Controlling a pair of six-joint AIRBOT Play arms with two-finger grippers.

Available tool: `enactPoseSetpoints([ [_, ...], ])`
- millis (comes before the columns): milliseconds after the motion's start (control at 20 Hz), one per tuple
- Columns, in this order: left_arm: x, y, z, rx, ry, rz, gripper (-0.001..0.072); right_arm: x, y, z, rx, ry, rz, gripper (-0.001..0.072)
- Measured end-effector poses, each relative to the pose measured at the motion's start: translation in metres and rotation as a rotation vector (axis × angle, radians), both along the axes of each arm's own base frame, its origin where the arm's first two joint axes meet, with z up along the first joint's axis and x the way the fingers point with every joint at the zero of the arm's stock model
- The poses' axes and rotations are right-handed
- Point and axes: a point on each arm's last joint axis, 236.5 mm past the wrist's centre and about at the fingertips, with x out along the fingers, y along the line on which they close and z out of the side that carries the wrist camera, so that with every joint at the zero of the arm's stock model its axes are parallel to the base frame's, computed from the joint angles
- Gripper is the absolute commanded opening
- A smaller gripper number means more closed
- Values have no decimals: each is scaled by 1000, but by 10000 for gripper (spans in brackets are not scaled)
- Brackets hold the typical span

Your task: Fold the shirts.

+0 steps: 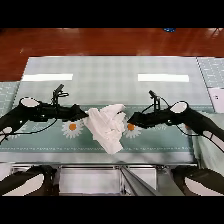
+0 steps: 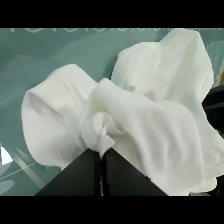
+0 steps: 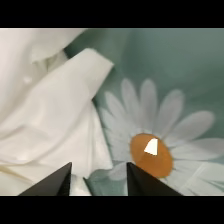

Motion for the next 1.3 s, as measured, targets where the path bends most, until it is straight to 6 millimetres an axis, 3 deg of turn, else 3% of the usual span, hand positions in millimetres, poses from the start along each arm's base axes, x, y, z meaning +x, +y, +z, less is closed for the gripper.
enactPoseSetpoints([
  [200, -1, -1, 2, -5, 0, -7, 14, -19, 31, -10, 26, 36, 50, 396],
  [300, -1, -1, 2, -7, 2, -11, 14, -21, 42, -15, 25, 37, 51, 257],
  [400, -2, -2, 2, -8, 3, -12, 14, -15, 49, -18, 24, 21, 44, 56],
  [550, 0, 0, 4, -10, 0, -9, 14, 4, 59, -7, 36, -53, 71, 43],
  [650, 10, 7, 13, -21, -15, 8, 14, 24, 61, 13, 51, -124, 111, 42],
  [750, 29, 19, 39, -44, -63, 31, 14, 57, 55, 50, 56, -225, 132, 42],
  [850, 58, 40, 83, -57, -156, 77, 14, 100, 35, 104, 34, -358, 127, 42],
  [950, 91, 66, 140, -55, -273, 161, 14, 143, 5, 177, -11, -527, 92, 42],
  [1050, 117, 91, 210, -46, -422, 241, 14, 172, -26, 256, -60, -697, 47, 42],
  [1150, 126, 108, 288, -28, -595, 278, 14, 179, -57, 334, -130, -852, 17, 42],
  [1250, 118, 117, 360, -2, -759, 288, 13, 165, -85, 404, -211, -997, -12, 42],
  [1300, 107, 120, 394, 19, -842, 290, 14, 153, -97, 430, -257, -1054, -27, 42],
])
